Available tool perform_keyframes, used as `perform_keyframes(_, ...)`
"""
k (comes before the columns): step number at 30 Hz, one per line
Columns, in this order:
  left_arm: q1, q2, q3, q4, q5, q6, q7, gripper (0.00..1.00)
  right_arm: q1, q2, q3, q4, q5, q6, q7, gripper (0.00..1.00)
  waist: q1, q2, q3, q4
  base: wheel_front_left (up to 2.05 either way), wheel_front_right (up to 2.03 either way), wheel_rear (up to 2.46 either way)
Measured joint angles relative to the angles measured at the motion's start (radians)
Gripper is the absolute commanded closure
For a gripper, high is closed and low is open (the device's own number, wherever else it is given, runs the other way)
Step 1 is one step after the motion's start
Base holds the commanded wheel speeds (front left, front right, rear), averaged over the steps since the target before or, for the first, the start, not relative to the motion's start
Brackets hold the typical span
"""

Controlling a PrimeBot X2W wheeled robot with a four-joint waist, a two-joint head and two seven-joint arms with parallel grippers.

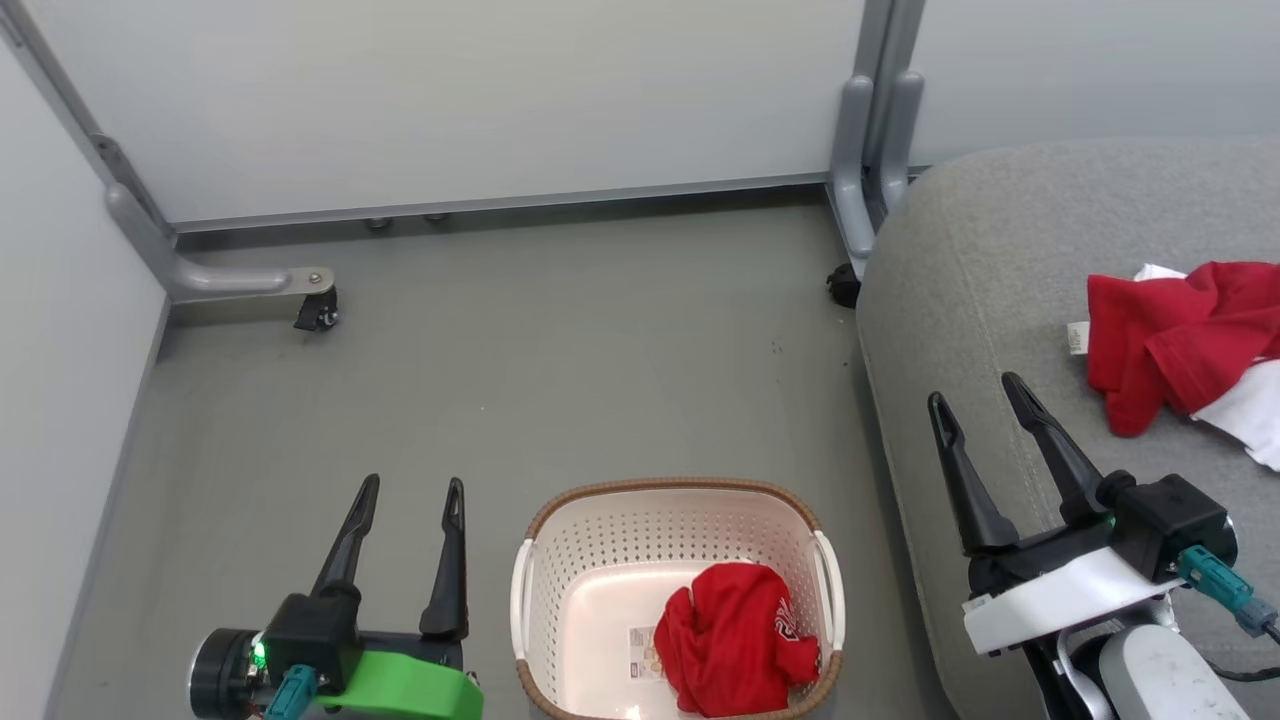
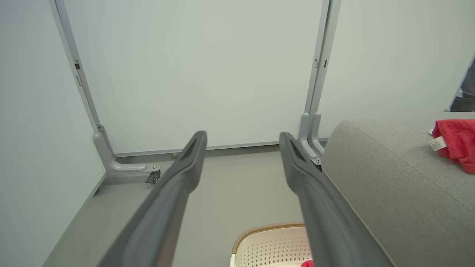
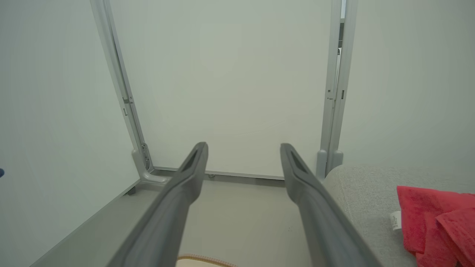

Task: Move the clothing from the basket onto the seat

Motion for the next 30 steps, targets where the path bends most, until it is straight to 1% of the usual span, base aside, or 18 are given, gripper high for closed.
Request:
perform_keyframes(3, 0.018, 0.0, 0.014, -0.01, -0.025, 0.017, 0.0, 0.0, 0.014, 0.022, 0.0, 0.011, -0.018, 0.0, 0.0, 0.0, 0.0, 0.0, -0.013, 0.033, 0.0, 0.0, 0.0)
perform_keyframes(9, 0.043, 0.0, 0.018, -0.015, -0.024, 0.017, 0.0, 0.0, 0.02, 0.041, -0.01, 0.023, -0.035, 0.0, 0.0, 0.0, 0.0, 0.0, -0.03, 0.063, 0.0, 0.0, 0.0)
perform_keyframes(30, 0.038, 0.0, -0.001, -0.006, -0.027, 0.009, 0.0, 0.0, 0.021, 0.056, -0.045, 0.032, -0.057, 0.0, 0.0, 0.0, 0.0, 0.0, -0.019, 0.026, 0.0, 0.0, 0.0)
